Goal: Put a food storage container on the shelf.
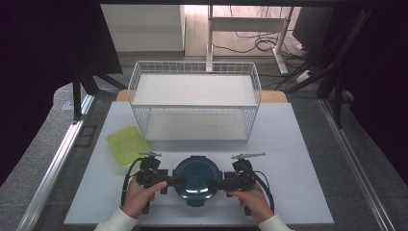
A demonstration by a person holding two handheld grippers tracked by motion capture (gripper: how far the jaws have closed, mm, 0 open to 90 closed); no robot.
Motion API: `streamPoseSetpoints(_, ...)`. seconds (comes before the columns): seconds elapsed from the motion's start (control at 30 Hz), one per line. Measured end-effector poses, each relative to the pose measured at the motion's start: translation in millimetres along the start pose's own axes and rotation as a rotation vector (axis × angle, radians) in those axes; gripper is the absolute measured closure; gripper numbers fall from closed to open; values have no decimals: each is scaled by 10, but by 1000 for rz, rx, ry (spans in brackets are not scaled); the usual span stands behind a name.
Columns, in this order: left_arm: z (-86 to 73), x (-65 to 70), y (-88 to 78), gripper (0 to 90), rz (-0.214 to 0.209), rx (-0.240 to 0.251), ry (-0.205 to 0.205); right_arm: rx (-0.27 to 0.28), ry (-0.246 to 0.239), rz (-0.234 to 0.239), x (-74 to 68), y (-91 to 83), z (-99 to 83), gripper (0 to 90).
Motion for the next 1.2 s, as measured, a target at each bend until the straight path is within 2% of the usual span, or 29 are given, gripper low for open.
streamPoseSetpoints(0.2,-20,-5,109,40,-20,-29,-9,-11,27,18,9,57,-23,72)
streamPoseSetpoints(0.33,-38,-7,154,59,-67,-36,-28,-17,45,44,5,93,-33,76)
streamPoseSetpoints(0.43,-47,24,183,123,-107,-40,-27,-28,60,80,-4,121,-44,110)
streamPoseSetpoints(0.5,-49,31,182,119,-102,-46,-25,-51,82,103,-24,144,-53,110)
streamPoseSetpoints(0.53,-49,6,170,142,-117,-39,-46,-58,100,98,-31,144,-56,118)
streamPoseSetpoints(0.67,-56,-31,142,187,-135,-38,-74,-56,121,95,-34,126,-60,150)
streamPoseSetpoints(0.8,-62,-15,131,197,-125,-39,-84,-36,161,115,2,91,-63,219)
streamPoseSetpoints(0.97,-83,27,82,237,-107,-11,-90,-14,185,130,22,51,-79,269)
streamPoseSetpoints(1.13,-104,108,46,260,-74,25,-80,18,210,113,-16,5,-116,299)
streamPoseSetpoints(1.2,-106,113,37,281,-74,35,-83,23,219,113,-24,-12,-123,309)
Point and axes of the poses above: each handheld gripper's, and its own axes: y roughly forward along the jaws, z roughly out of its top, x roughly to its right, the point moved 1 cm from there along y, roughly forward along the jaws, and after that the axes turned 4 degrees about -x, right-handed, at the moved point
